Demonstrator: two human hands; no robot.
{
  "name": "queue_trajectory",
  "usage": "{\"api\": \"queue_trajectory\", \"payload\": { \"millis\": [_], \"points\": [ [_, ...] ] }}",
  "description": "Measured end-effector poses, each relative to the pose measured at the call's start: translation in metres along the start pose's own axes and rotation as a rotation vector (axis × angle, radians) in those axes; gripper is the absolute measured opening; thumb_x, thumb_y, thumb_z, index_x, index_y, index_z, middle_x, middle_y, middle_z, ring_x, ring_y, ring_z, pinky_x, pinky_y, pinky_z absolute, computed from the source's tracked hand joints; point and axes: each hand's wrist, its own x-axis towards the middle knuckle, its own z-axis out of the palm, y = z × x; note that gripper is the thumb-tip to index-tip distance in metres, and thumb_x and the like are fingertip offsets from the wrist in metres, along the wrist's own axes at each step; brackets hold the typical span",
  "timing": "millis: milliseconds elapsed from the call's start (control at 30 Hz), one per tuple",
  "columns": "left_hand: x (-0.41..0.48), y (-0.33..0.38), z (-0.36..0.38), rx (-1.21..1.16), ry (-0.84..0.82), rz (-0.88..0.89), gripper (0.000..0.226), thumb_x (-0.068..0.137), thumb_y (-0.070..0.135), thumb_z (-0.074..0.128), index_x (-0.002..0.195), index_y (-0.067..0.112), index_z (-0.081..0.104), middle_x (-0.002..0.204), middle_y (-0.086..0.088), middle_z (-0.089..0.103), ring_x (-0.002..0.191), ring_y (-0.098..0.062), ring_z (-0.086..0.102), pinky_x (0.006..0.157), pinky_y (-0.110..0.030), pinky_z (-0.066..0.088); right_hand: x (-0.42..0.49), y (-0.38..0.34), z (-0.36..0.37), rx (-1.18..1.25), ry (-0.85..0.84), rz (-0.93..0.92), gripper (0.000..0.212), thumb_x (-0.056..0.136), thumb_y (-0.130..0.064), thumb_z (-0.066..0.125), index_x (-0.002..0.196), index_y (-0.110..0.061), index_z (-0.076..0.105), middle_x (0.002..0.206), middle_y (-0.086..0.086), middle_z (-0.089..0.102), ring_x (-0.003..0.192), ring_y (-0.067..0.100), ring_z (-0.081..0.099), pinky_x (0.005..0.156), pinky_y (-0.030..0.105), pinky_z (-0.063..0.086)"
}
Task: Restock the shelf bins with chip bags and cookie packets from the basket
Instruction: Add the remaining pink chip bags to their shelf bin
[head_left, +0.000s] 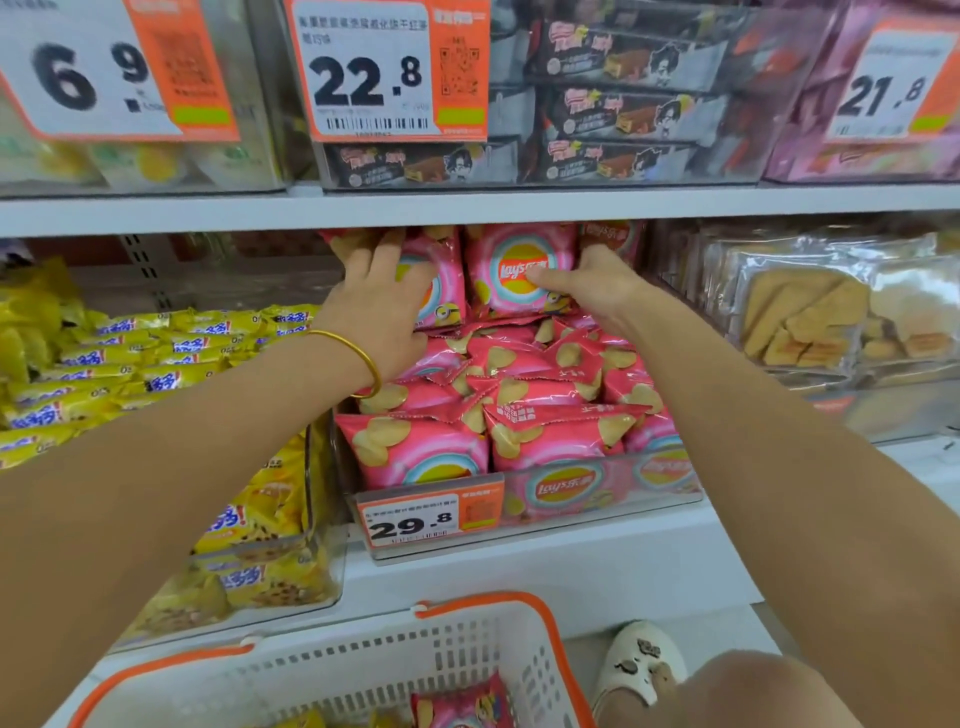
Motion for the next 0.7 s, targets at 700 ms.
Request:
{"api": "queue_trajectory", "payload": {
  "millis": [700],
  "points": [
    [-0.163,0.035,-0.02,-0.614,0.079,0.347,0.042,0.083,0.031,0.046,0.119,0.014,0.059,0.131,-0.004,0.05,0.126,-0.012,0.04,0.098,-0.026,0.04,-0.221,0.003,0.013,-0.08,-0.446,-0.184,0.015,0.086,-0.011,0.066,0.097,-0.021,0.061,0.089,0.004,0.066,0.077,0.017,0.066,0.069,0.031,0.055]
  ]
}}
